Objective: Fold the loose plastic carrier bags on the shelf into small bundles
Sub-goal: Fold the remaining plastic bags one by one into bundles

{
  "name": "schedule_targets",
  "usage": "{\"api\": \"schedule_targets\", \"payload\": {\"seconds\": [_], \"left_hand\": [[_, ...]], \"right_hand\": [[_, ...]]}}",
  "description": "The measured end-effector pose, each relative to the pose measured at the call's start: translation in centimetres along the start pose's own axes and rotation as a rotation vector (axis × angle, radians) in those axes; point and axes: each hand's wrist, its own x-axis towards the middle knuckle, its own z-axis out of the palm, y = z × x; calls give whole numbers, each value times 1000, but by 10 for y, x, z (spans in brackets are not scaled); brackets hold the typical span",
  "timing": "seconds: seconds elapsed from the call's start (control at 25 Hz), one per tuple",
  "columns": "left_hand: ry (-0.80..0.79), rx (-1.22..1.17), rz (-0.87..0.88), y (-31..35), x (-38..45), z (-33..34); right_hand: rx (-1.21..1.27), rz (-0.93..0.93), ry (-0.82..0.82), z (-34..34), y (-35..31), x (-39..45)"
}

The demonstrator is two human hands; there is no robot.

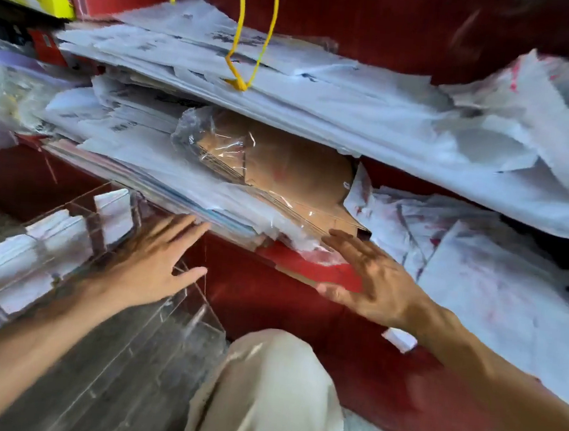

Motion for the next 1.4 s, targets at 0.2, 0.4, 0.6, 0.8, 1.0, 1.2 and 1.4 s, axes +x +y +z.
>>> {"api": "schedule_targets", "payload": {"seconds": [0.2, 0.4, 0.6, 0.8, 1.0, 1.2, 1.4], "left_hand": [[-6, 25, 368, 108, 53, -7], [-91, 61, 525, 202, 98, -20], [-232, 138, 646, 277, 119, -8], [-250, -212, 466, 321, 142, 23], [-272, -586, 123, 343, 179, 46], [-241, -1019, -137, 367, 203, 57], [-251, -1009, -254, 370, 219, 51]], "right_hand": [[-99, 344, 212, -41, 70, -77], [-142, 629, 229, -54, 136, -148], [-81, 854, 184, -36, 200, -193], [9, 1087, 152, -16, 240, -192], [300, 1170, 346, -12, 254, -170], [468, 983, 464, -15, 256, -159], [690, 891, 521, -31, 255, -160]]}}
